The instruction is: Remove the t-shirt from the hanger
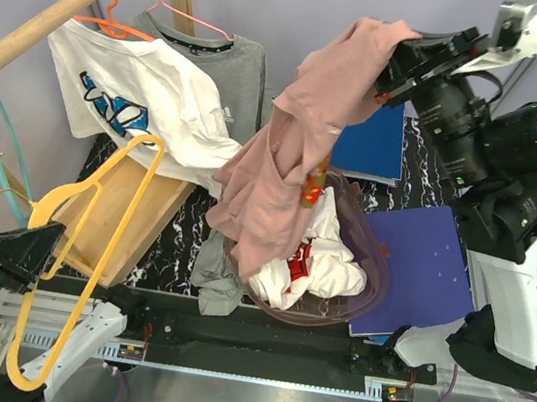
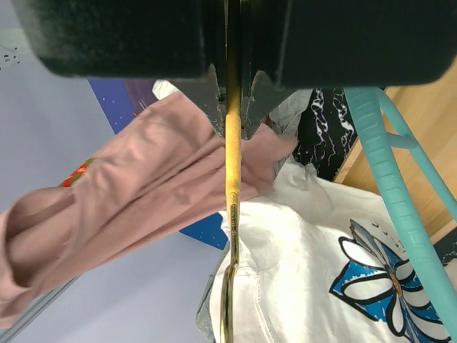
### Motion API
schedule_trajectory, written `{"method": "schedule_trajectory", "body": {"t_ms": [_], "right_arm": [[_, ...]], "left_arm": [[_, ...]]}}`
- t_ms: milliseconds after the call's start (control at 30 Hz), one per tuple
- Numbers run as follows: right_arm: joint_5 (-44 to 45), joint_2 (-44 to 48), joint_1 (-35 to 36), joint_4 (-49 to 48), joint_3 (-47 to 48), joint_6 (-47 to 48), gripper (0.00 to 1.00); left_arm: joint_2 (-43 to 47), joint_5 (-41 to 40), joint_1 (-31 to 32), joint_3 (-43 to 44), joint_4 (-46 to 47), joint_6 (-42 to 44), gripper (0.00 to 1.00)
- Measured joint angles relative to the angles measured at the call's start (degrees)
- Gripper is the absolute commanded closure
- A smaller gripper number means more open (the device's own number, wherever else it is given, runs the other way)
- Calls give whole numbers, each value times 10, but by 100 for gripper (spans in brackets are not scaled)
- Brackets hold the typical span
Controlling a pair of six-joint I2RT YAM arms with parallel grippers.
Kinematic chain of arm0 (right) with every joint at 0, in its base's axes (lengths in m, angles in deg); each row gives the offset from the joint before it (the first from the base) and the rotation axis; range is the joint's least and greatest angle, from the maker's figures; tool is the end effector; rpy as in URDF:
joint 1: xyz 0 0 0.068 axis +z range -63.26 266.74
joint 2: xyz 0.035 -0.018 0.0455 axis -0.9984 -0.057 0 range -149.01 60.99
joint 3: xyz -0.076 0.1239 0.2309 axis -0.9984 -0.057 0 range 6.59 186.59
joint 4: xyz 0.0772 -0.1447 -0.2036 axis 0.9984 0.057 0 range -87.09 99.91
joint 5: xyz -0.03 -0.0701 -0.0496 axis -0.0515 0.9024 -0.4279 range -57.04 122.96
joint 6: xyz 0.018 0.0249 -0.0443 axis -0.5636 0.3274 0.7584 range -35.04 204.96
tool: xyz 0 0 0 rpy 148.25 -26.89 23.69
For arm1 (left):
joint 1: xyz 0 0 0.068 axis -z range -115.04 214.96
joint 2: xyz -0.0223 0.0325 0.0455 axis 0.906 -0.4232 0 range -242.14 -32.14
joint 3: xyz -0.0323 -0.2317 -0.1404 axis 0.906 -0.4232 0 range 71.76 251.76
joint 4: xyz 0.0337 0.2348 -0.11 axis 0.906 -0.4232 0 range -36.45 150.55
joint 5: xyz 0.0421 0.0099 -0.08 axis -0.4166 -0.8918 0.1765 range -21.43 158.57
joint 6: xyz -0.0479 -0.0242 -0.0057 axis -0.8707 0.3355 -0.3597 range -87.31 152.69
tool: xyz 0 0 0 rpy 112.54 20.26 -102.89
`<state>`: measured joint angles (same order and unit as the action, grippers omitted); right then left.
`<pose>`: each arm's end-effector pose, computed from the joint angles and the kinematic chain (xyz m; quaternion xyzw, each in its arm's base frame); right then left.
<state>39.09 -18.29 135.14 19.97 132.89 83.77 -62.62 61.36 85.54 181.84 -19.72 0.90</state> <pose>0.1282 0.1387 0.6477 -0.1576 0.4763 0.3384 0.7961 -0.1042 0.0439 0.4980 -0.1133 0.7021 -0.2694 0.6493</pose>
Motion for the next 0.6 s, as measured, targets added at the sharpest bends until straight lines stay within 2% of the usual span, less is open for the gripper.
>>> {"method": "schedule_trajectory", "body": {"t_ms": [100, 200, 300, 400, 600], "right_arm": [[5, -22, 0, 20, 72, 26, 100], [13, -14, 0, 28, 79, 46, 100], [23, 24, 0, 24, 7, 57, 100], [35, 68, -1, 10, -102, 59, 100], [50, 98, -1, -12, -277, 47, 100]], "left_arm": [[0, -2, 0, 2, 0, 3, 100], [0, -4, 0, 4, -1, 5, 100], [0, -6, 0, 4, 0, 4, 100], [-1, -12, 0, 4, -1, 4, 100], [-9, -28, 0, 10, -3, 4, 100]]}}
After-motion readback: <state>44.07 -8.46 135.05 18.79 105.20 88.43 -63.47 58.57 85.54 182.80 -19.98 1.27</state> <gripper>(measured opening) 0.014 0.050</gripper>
